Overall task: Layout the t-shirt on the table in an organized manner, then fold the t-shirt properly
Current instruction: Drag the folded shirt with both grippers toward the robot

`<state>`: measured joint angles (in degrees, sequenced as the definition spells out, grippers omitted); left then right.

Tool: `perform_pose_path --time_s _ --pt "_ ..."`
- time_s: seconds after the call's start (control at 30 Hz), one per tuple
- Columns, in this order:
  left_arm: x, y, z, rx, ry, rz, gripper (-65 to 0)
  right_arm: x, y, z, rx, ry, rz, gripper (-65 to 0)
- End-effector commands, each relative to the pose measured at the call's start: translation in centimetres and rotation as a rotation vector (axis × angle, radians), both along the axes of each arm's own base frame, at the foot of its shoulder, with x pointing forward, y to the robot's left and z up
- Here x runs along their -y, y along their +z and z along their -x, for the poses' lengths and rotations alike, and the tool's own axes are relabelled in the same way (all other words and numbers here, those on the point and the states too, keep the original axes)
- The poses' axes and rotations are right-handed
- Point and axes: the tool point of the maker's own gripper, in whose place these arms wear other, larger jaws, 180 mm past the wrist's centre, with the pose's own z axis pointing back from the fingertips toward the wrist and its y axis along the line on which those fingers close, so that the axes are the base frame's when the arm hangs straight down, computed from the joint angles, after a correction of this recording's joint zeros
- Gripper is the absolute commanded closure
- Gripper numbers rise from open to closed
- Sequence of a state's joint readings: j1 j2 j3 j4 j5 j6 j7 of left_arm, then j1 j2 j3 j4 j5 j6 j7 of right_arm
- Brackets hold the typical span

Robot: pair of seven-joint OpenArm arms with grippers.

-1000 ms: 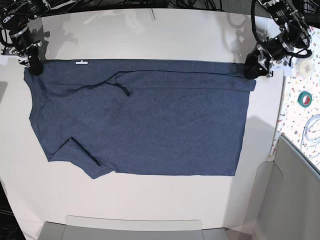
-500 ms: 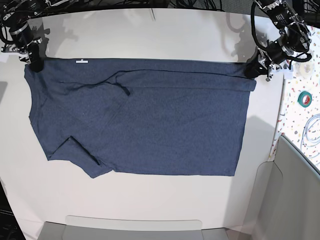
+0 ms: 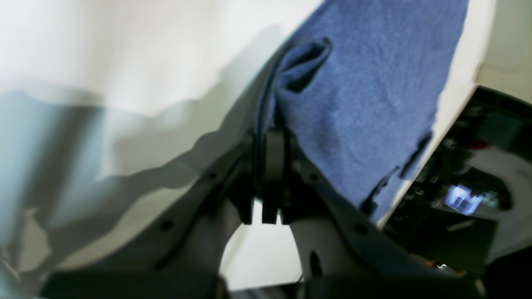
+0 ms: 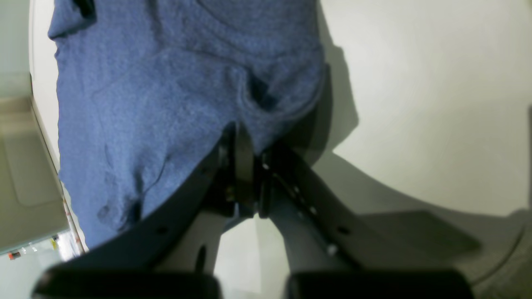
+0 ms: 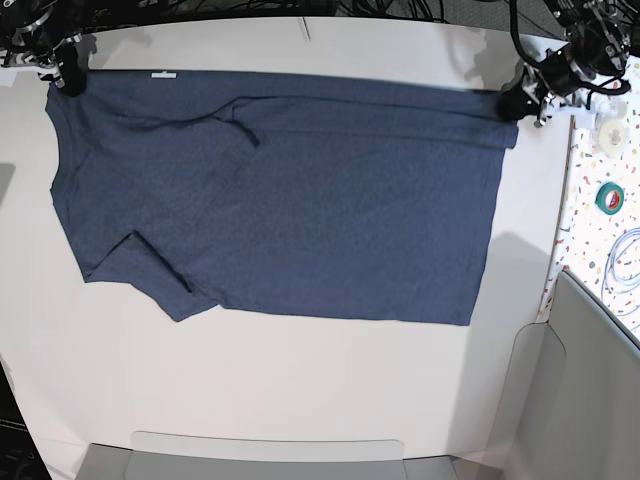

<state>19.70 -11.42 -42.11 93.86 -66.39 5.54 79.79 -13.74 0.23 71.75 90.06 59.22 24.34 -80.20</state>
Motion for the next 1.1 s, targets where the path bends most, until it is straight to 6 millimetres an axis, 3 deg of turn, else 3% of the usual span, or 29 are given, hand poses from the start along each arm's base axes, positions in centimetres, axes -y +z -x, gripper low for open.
perform_pose_path --time_s 0.0,0.2,0.37,1.07 --pt "-0.3 1.2 -0.4 0.029 -0.017 -0.025 0.0 0.8 0.8 0.5 0.0 -0.002 0.031 0.0" --pt "-0.6 0.8 1.9 -0.016 -0.019 -0.054 0.0 0.8 0.5 2.4 -0.039 -0.001 0.033 0.0" --pt "-1.2 0.2 3.3 -0.045 0.006 -0.078 0.0 1.6 0.9 2.5 -0.051 0.015 0.057 0.0" --pt "0.4 -1.2 5.3 -0.086 0.037 -0.03 0.0 2.3 1.2 2.5 -0.062 0.024 0.079 -1.5"
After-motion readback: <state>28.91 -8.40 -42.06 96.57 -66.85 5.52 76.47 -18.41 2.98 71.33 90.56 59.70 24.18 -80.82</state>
